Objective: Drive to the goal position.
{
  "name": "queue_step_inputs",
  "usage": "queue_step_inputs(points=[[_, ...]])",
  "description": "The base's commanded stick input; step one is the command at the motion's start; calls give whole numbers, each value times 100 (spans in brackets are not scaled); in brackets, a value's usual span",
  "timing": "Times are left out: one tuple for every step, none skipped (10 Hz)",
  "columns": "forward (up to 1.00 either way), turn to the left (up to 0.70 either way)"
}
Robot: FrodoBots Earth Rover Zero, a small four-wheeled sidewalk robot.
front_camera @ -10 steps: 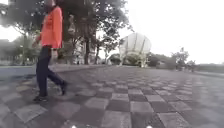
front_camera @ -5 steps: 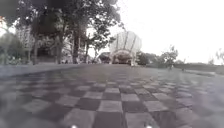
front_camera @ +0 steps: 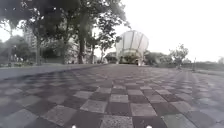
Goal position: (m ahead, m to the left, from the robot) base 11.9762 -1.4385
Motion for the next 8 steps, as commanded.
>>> queue_step_inputs(points=[[100,9],[100,9],[100,-21],[100,-31],[100,-31],[100,-31],[100,-31],[100,-15]])
